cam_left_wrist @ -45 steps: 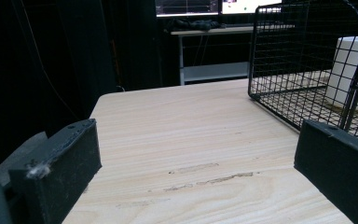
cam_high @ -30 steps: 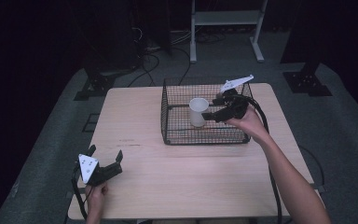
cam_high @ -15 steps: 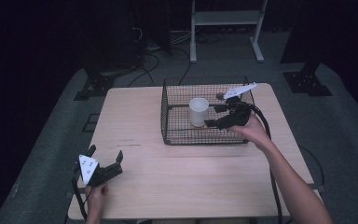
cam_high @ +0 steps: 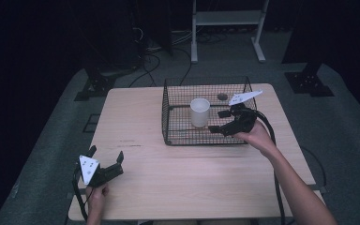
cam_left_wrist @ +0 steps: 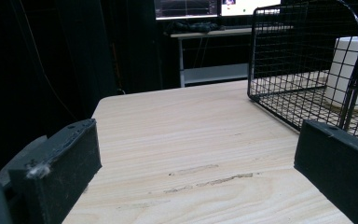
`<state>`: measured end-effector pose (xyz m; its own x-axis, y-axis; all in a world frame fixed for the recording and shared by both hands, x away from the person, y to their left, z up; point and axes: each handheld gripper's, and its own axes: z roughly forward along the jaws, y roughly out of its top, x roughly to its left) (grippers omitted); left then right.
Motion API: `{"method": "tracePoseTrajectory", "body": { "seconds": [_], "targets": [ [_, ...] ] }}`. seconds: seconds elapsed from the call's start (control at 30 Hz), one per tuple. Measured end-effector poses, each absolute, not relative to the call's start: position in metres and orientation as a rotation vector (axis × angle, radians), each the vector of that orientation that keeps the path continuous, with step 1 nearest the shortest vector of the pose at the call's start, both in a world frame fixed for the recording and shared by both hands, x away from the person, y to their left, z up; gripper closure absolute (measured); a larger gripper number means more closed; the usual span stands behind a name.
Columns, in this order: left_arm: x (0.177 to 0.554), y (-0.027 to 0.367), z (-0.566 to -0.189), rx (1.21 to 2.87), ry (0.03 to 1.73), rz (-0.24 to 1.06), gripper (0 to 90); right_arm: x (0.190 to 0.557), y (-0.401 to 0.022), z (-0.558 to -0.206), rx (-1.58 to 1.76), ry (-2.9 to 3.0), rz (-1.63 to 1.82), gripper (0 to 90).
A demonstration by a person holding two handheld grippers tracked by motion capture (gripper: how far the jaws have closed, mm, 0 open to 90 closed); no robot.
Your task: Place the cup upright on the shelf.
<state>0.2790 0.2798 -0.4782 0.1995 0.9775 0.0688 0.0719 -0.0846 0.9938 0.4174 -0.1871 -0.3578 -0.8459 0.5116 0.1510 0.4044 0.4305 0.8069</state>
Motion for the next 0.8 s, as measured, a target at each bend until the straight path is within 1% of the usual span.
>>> {"method": "tracePoseTrajectory", "body": {
  "seconds": [0.8],
  "targets": [
    [0.279, 0.280, -0.478, 1.410, 1.086, 1.079, 0.0, 0.395, -0.200, -0.379, 0.820, 2.580, 1.399, 15.2]
  ]
}}
